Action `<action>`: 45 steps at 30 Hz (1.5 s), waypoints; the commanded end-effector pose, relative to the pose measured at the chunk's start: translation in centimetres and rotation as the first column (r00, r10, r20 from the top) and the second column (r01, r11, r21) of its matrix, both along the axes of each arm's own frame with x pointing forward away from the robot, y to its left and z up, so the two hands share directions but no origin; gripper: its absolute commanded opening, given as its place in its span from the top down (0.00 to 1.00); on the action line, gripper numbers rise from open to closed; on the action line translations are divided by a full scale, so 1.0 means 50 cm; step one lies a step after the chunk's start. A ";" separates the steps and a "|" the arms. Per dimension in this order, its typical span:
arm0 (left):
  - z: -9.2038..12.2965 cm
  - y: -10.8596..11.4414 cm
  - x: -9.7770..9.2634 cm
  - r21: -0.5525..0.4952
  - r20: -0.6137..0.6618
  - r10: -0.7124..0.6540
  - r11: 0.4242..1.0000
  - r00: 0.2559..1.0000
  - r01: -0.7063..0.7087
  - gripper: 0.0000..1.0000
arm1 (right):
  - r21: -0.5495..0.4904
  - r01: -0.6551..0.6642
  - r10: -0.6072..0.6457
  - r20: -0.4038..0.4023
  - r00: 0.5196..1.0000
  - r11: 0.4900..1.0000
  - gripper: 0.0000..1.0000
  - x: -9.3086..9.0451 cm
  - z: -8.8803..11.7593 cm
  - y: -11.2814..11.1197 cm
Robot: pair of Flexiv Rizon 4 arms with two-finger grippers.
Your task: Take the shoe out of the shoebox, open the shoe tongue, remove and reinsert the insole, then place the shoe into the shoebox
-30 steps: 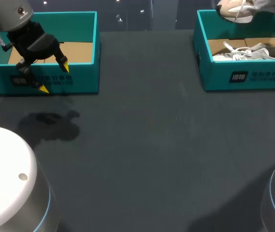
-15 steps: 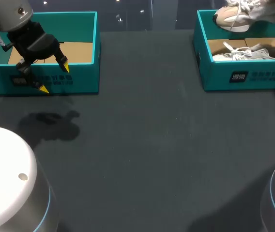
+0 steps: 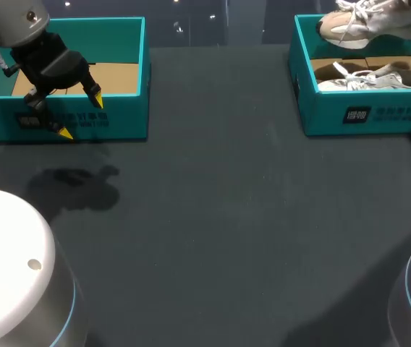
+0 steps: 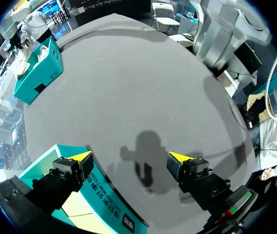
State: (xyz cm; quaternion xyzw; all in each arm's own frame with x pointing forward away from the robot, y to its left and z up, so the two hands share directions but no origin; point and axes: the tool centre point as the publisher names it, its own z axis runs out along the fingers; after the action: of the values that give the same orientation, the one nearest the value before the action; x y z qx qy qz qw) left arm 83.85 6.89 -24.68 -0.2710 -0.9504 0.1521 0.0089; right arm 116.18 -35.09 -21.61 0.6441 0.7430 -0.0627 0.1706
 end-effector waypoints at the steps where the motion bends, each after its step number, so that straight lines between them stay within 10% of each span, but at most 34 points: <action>1: 0.000 0.000 0.000 0.003 0.000 0.000 1.000 1.000 0.000 0.00 | 0.002 0.001 -0.001 -0.005 1.000 1.000 1.00 0.004 0.004 -0.001; 45: 0.000 0.000 0.000 0.003 0.000 0.000 1.000 1.000 0.000 0.00 | -0.015 0.021 -0.022 -0.010 1.000 1.000 1.00 0.048 -0.174 0.001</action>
State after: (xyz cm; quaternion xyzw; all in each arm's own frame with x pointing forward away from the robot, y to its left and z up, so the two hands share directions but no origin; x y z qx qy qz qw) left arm 83.85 6.89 -24.68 -0.2711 -0.9504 0.1521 0.0089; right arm 117.69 -34.91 -29.62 0.6503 0.7360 -0.0723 0.1738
